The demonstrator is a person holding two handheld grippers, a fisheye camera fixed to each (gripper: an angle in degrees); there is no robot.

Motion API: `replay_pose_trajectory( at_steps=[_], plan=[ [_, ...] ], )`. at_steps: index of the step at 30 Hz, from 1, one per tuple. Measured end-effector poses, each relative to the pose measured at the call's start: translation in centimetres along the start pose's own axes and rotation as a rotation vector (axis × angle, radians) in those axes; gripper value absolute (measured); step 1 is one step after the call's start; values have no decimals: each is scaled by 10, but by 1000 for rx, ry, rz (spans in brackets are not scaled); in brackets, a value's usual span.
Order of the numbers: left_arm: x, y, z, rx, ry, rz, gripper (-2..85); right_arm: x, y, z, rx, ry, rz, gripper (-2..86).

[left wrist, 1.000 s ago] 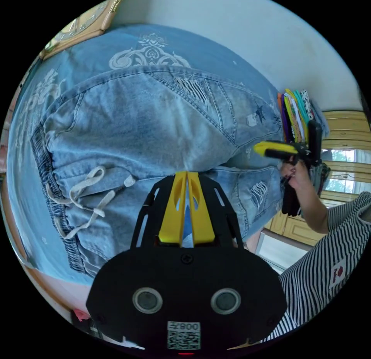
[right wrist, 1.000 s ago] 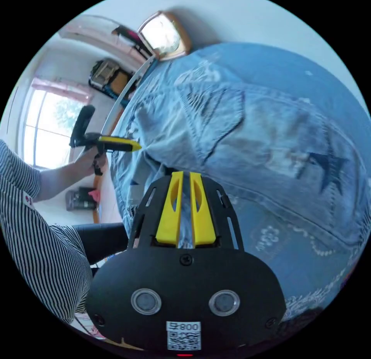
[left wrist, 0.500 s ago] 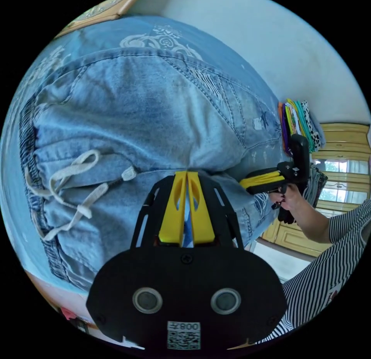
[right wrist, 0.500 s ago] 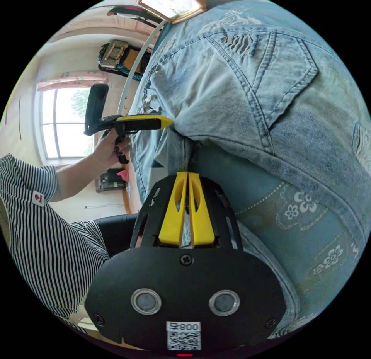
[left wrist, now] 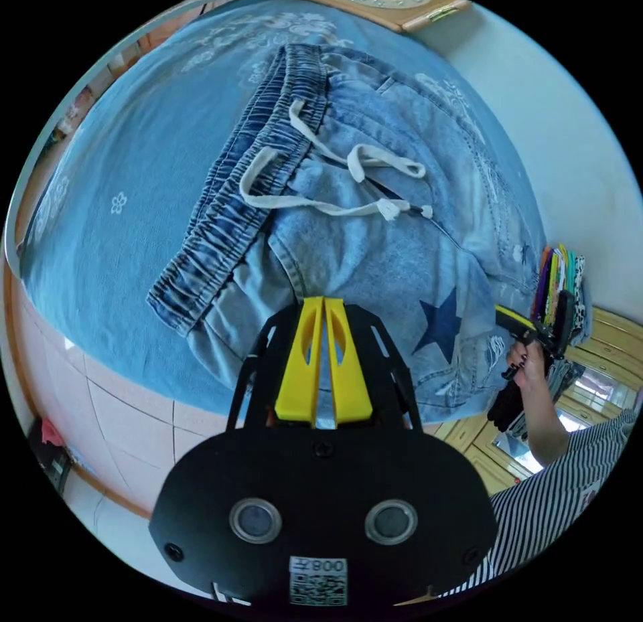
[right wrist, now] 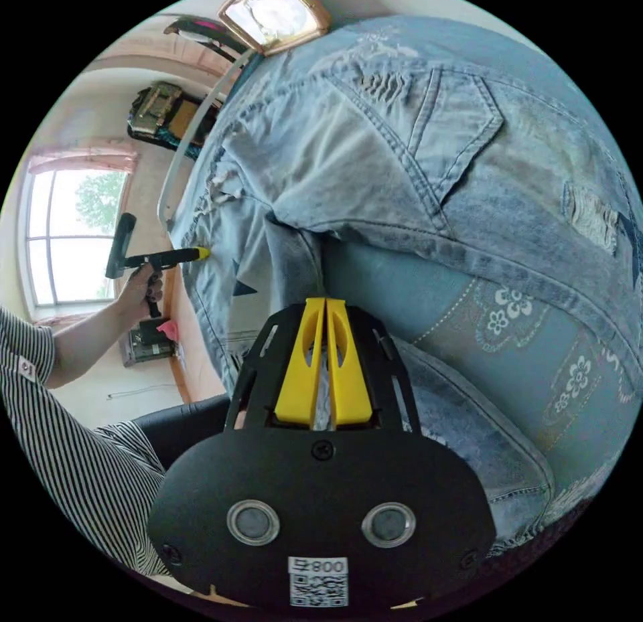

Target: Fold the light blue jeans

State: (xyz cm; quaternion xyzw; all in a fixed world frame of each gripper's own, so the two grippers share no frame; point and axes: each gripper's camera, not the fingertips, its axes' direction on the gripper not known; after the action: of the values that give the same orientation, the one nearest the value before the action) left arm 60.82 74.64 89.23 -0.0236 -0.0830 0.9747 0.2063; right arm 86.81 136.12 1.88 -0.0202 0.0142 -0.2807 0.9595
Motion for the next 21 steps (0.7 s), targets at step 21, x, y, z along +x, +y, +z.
replay_pose_trajectory(
  at_steps=[21],
  plan=[
    [26, -199, -141, 244, -122, 292, 9, -34, -74, -47, 168, 238, -58, 0]
  ],
)
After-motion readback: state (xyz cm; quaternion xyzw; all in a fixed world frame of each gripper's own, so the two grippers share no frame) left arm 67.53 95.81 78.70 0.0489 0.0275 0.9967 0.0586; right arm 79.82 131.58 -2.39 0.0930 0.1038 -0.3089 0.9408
